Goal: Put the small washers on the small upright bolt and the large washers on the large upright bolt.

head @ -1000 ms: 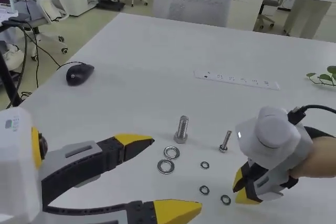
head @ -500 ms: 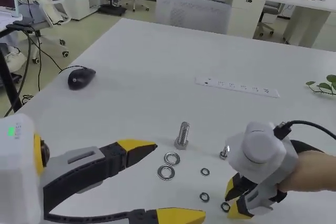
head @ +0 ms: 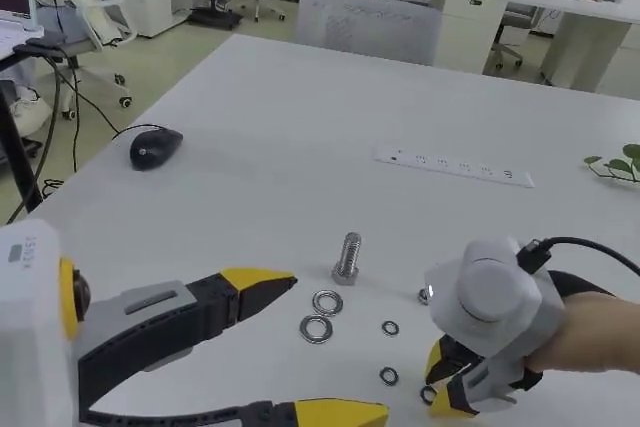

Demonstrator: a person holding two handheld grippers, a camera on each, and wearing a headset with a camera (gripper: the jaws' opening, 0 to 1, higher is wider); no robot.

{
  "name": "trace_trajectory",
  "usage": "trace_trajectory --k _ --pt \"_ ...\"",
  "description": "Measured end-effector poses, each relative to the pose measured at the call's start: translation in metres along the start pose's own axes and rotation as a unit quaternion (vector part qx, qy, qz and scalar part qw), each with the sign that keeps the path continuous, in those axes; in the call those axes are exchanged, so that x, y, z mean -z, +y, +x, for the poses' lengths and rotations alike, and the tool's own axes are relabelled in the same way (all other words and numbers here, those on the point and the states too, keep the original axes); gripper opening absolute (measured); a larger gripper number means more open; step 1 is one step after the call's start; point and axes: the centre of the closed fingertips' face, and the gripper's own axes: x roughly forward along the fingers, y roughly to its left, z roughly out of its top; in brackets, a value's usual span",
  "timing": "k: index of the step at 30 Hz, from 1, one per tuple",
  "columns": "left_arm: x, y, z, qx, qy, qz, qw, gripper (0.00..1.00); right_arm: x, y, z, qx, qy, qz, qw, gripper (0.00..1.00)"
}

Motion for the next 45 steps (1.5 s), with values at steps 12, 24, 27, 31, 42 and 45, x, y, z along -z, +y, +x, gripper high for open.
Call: trace_trajectory --k 12,24,27,31,42,45 --pt "0.001 0.0 0.0 -0.001 0.001 0.001 1.0 0.61 0.001 -0.002 0.0 0.001 -0.002 0.004 1.0 0.13" --pt "0.002 0.001 0.001 0.002 0.003 0.001 1.0 0.61 0.006 -0.026 -0.024 0.016 0.007 0.017 0.9997 0.12" --pt "0.001 0.0 0.002 0.004 0.003 0.002 1.0 0.61 0.007 -0.04 -0.037 0.031 0.01 0.018 0.9993 0.12" --pt "0.0 -0.001 0.004 0.007 0.001 0.002 1.0 0.61 0.003 -0.056 -0.052 0.048 0.003 0.022 0.9986 0.12" --pt "0.003 0.002 0.004 0.006 0.004 -0.002 1.0 0.61 0.002 -0.104 -0.08 0.097 0.013 0.022 0.9949 0.12" --pt "0.002 0.001 0.004 0.006 0.004 -0.003 1.0 0.61 -0.003 -0.114 -0.083 0.103 0.013 0.024 0.9944 0.12"
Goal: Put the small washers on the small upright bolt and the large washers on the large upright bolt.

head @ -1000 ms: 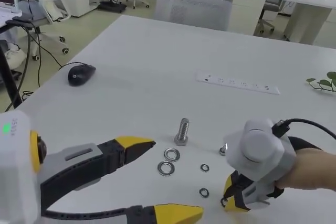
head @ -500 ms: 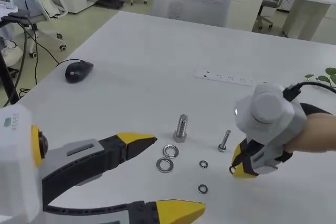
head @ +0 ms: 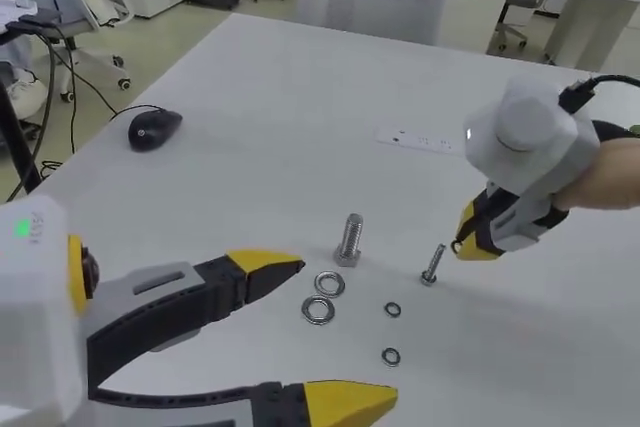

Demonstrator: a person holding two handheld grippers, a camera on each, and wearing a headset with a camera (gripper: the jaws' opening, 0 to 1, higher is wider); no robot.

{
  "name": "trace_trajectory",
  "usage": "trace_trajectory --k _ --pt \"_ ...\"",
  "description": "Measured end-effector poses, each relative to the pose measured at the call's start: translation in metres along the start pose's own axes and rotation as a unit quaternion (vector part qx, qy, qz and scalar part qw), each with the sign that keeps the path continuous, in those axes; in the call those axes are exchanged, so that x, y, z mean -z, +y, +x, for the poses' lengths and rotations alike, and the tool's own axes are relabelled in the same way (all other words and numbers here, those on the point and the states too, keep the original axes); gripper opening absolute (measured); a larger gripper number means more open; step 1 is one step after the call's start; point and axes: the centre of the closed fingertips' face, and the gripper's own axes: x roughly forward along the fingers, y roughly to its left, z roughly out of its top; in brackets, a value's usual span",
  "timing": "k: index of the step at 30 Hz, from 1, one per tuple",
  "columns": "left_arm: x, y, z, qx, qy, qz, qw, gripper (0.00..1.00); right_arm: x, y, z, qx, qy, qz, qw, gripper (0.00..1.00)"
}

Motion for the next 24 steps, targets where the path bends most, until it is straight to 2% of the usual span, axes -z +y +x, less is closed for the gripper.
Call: trace_trajectory --k 9,24 --pt "0.002 0.002 -0.001 -0.006 0.0 -0.005 1.0 0.61 -0.005 -0.004 0.011 -0.011 0.013 -0.009 0.9998 0.12" --pt "0.004 0.007 0.0 -0.012 0.002 -0.01 0.9999 0.61 0.001 -0.002 0.024 -0.028 0.026 -0.008 0.9992 0.12"
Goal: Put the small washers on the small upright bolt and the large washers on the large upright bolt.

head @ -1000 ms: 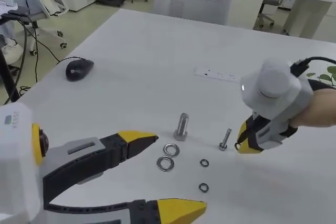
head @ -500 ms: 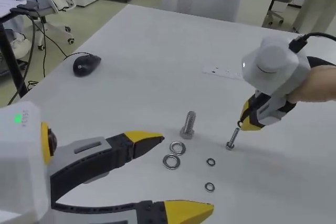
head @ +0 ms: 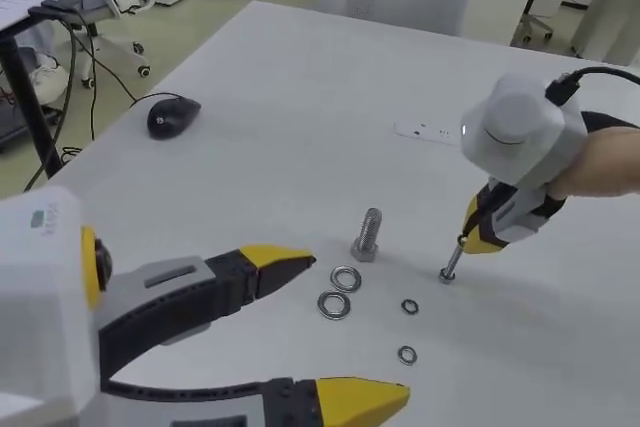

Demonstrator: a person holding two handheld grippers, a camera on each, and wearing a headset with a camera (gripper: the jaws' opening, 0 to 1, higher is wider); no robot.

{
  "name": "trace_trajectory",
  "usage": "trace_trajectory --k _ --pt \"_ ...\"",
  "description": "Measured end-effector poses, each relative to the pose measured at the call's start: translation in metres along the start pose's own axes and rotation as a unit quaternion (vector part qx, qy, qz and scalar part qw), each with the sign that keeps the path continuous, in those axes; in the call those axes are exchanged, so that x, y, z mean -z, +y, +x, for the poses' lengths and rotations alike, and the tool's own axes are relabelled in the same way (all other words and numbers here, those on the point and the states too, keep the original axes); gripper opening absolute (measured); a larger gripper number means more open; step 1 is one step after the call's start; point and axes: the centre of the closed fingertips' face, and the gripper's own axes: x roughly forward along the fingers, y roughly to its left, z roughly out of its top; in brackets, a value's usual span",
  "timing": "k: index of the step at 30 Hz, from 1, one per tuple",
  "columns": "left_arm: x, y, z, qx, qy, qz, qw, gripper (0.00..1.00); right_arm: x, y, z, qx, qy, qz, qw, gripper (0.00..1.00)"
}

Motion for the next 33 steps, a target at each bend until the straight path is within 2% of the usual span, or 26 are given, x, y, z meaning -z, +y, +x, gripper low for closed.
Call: trace_trajectory --k 7,10,24,31,33 --pt "0.0 0.0 0.001 0.0 -0.001 0.0 1.0 0.61 0.004 0.002 0.011 -0.008 0.011 -0.003 0.9999 0.13" --pt "-0.001 0.002 0.0 -0.002 -0.002 -0.001 1.0 0.61 0.008 0.0 0.023 -0.011 0.018 -0.005 0.9998 0.13" --pt "0.001 0.006 0.0 -0.007 0.002 -0.005 1.0 0.61 0.011 0.002 0.045 -0.024 0.021 -0.009 0.9995 0.13" --pt "0.002 0.007 -0.001 -0.012 0.003 -0.006 0.9999 0.6 0.014 0.006 0.05 -0.032 0.023 -0.011 0.9992 0.14" --pt "0.001 0.007 -0.001 -0.013 0.003 -0.006 0.9999 0.6 0.015 0.006 0.05 -0.029 0.02 -0.01 0.9993 0.18"
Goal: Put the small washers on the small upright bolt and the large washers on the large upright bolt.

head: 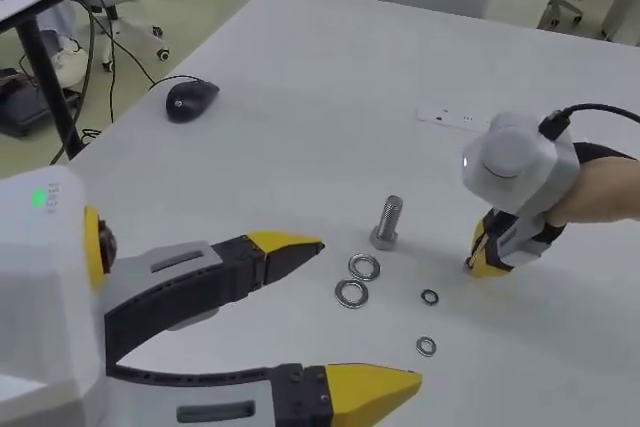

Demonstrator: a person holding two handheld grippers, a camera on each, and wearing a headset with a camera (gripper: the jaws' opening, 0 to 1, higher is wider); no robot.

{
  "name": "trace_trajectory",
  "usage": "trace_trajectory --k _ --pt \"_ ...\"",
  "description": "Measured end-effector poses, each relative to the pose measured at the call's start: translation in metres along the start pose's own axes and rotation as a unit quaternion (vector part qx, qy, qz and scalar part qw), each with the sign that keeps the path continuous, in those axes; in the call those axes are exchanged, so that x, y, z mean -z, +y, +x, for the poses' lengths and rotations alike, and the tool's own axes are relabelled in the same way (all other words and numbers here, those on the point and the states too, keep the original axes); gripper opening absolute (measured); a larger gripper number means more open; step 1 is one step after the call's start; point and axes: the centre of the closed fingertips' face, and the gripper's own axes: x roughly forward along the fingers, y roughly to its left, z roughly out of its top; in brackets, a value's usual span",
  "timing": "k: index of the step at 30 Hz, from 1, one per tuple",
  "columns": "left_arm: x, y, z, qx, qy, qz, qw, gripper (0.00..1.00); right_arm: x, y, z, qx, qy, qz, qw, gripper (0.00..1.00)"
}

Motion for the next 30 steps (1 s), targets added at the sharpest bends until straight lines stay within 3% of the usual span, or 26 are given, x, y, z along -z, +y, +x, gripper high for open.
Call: trace_trajectory --k 6,16,23,30 --pt "-0.002 -0.002 0.0 0.001 -0.001 0.003 1.0 0.61 -0.001 0.001 -0.01 0.003 -0.016 0.011 0.9998 0.19" --pt "-0.003 -0.007 0.0 0.006 0.001 0.01 0.9999 0.6 0.01 0.014 -0.032 0.015 -0.017 0.02 0.9995 0.2" --pt "-0.002 -0.018 -0.003 0.018 0.0 0.014 0.9998 0.6 0.007 0.042 -0.043 0.01 -0.034 0.039 0.9986 0.19" --pt "-0.002 -0.032 -0.008 0.034 0.003 0.023 0.9991 0.6 -0.017 0.082 -0.037 -0.009 -0.054 0.031 0.998 0.19"
